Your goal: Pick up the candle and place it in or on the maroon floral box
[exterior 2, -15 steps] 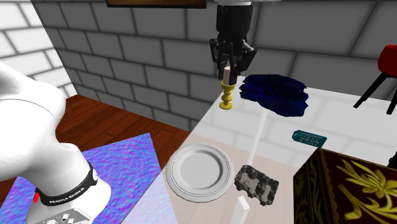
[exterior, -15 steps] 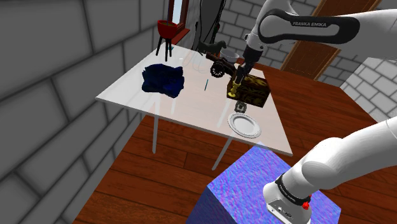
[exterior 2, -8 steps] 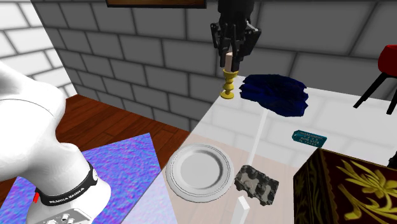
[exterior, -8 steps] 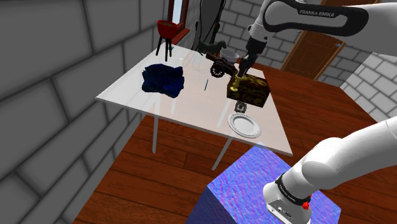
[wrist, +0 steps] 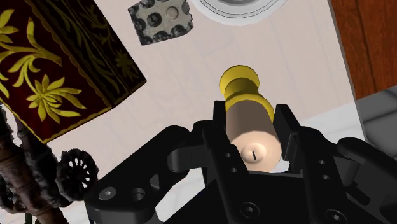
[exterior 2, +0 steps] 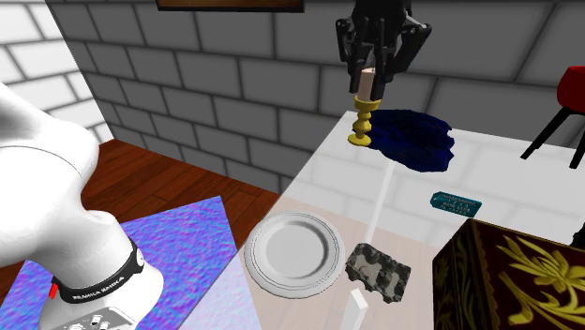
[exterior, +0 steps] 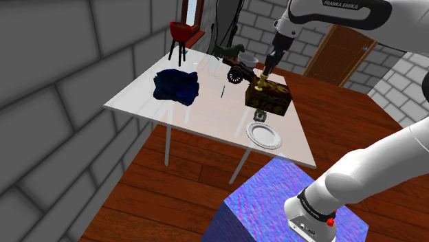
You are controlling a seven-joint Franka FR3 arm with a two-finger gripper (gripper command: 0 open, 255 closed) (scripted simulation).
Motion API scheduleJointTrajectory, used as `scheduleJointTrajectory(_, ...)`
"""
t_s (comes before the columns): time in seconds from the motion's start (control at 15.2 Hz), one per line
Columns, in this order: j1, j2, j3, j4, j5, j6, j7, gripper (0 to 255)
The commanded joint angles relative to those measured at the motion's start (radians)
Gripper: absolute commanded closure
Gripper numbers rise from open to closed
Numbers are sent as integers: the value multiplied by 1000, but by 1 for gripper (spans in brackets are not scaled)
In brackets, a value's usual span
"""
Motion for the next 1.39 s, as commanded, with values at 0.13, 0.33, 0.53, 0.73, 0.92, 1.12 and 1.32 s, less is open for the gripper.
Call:
scheduleJointTrajectory(0.13, -34, 66, -56, 85, -1, -20, -92, 255)
scheduleJointTrajectory(0.33, -62, 135, -96, 172, 8, -40, -162, 255)
scheduleJointTrajectory(0.53, -93, 214, -133, 275, 24, -67, -231, 255)
scheduleJointTrajectory(0.73, -130, 305, -166, 395, 49, -101, -300, 255)
scheduleJointTrajectory(0.92, -176, 409, -194, 539, 82, -148, -367, 255)
scheduleJointTrajectory(1.12, -236, 533, -214, 720, 124, -212, -428, 255)
scheduleJointTrajectory(1.32, -320, 696, -222, 977, 178, -312, -478, 255)
